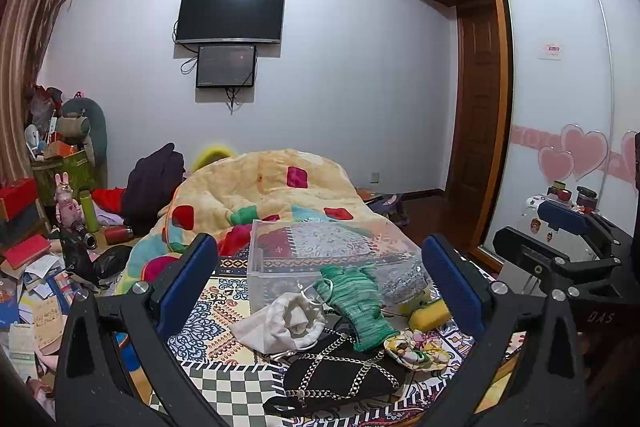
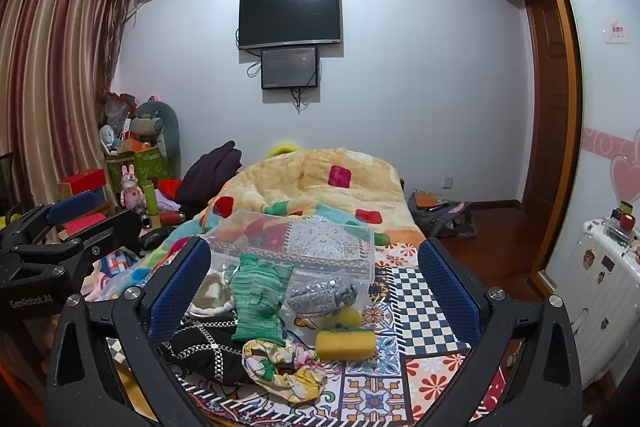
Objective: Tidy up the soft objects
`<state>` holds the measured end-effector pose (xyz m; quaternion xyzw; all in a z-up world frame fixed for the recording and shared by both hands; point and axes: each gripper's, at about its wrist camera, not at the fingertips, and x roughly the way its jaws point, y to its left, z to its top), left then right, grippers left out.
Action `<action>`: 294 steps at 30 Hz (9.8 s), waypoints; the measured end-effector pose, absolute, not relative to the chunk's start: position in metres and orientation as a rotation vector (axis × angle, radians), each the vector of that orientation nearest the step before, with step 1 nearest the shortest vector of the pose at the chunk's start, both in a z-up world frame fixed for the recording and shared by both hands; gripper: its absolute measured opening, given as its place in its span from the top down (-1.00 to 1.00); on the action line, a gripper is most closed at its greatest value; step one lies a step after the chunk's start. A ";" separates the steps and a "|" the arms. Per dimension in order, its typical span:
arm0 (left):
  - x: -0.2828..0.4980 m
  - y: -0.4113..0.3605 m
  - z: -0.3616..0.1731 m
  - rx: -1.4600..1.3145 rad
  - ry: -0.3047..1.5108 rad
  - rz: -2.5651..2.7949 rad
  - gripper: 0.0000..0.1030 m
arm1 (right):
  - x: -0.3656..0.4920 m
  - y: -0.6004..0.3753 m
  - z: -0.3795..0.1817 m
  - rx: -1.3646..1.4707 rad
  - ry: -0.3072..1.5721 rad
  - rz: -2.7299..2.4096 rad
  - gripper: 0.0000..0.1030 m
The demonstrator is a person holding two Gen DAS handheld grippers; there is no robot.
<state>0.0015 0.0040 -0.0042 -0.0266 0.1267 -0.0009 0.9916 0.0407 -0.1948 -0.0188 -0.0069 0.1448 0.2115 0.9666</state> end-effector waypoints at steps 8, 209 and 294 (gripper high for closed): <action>0.001 0.001 -0.006 -0.045 0.251 -0.007 -1.00 | 0.040 -0.195 -0.018 -0.010 0.292 0.428 -1.00; 0.141 -0.009 -0.107 -0.084 0.817 -0.201 -0.38 | 0.166 -0.197 -0.119 0.008 0.819 0.444 -0.44; 0.180 0.020 -0.061 -0.061 0.681 -0.135 -0.08 | 0.187 -0.149 -0.072 -0.060 0.725 0.482 -0.20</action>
